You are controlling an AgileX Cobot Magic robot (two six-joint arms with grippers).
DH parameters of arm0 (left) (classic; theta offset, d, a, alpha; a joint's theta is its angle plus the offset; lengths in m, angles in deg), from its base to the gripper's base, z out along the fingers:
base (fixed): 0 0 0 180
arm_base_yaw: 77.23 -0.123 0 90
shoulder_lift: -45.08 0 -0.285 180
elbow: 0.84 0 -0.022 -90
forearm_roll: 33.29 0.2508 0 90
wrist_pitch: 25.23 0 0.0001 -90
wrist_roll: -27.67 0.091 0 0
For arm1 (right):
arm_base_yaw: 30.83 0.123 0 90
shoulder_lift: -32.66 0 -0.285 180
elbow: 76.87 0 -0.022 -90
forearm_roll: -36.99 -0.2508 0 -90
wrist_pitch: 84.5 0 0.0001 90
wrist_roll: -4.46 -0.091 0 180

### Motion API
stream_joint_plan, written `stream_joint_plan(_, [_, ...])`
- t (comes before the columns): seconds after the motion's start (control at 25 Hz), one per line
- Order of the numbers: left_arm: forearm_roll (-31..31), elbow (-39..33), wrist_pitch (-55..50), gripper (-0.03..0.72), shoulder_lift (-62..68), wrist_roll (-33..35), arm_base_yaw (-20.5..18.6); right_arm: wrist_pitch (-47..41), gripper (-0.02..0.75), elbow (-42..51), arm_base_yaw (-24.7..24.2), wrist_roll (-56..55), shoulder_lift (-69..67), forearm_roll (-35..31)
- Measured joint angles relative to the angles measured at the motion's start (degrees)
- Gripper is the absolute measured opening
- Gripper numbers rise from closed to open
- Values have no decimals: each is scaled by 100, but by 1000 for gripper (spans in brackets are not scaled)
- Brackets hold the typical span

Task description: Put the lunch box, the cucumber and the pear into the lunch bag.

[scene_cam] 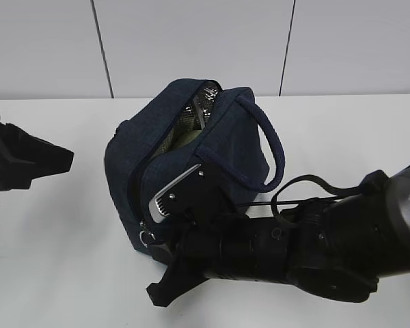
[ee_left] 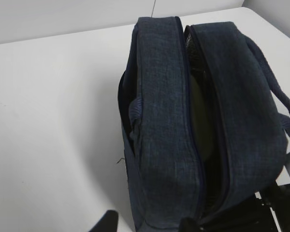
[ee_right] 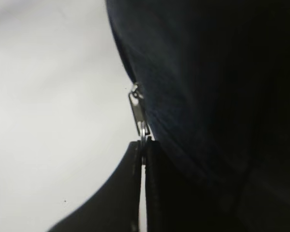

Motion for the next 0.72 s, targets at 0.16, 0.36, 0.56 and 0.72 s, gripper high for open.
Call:
stream_joint_plan(0.16, [0, 0, -5, 241, 0, 0, 0, -54, 0, 0, 0, -245, 28, 437])
stream_joint_plan(0.36, [0, 0, -5, 241, 0, 0, 0, 116, 0, 0, 0, -981, 68, 1397])
stream_joint_plan(0.56, [0, 0, -5, 241, 0, 0, 0, 193, 0, 0, 0, -1187, 119, 1646])
stream_joint_plan(0.72, [0, 0, -5, 241, 0, 0, 0, 202, 0, 0, 0, -1200, 286, 1682])
